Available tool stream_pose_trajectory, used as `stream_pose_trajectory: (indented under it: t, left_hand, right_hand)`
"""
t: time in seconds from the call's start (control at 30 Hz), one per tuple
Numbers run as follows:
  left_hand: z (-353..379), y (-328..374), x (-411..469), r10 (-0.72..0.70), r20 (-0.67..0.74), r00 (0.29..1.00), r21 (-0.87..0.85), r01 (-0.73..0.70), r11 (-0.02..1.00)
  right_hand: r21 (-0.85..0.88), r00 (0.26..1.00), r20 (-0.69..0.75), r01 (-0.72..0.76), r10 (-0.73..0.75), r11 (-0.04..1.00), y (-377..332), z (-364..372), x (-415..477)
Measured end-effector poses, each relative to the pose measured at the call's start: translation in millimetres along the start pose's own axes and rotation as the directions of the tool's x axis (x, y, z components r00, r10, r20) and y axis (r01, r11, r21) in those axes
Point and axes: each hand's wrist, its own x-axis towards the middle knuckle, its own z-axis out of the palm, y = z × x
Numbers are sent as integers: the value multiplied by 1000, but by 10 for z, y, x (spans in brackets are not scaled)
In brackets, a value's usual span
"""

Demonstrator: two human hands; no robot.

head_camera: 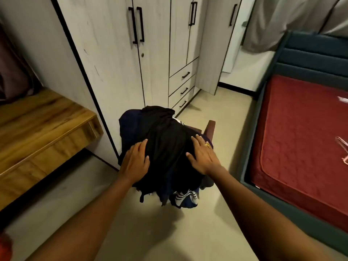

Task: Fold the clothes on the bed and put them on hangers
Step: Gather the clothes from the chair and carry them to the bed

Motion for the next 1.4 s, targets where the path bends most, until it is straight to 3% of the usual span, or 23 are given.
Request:
stream_pose_trajectory:
  t: [0.17,0.3,0.47,0.6,0.73,0.87,0.97,1.1,1.27,1.4]
  left_hand:
    - [75,-141,116,-337,58,940,-94,341,935]
    - [47,-414,352,-490,205,847,-257,530,808]
    - [133,-764,738,-516,374,771,-447,637,628]
    - [452,-994,990,-541,500,676,-444,737,510]
    - [537,-1017,1037,-552,484,679,-453,734,506]
    - [344,-861,1027,-565,340,752,-457,657,600]
    - [214,-731,1140,-582,266,768,-455,633,627]
    - [8,-501,1469,-572,232,786,-548,592,591]
    - [-304,-30,2010,-571,158,806,-748,475,463]
    - [-376,460,2509,-564,77,822,-891,310,332]
  right_hand:
    - [54,972,228,52,-63,997,173,60,560]
    - [94,958,270,71,-94,993,191,83,1175]
    - [229,946,302,45,-115,972,147,185,1974]
    - [372,901,433,-200,21,906,200,373,2404]
    - [428,775,629,-412,62,804,355,503,2623]
    - [437,680,729,-544,71,716,481,623,2752]
    - [498,633,773,-575,-32,649,493,684,2783]
    - [589,721,692,-552,-16,590,490,667,2783]
    - [748,790,612,-568,-27,343,405,162,2725]
    - [782,755,620,-617,-214,92,264,-448,2485]
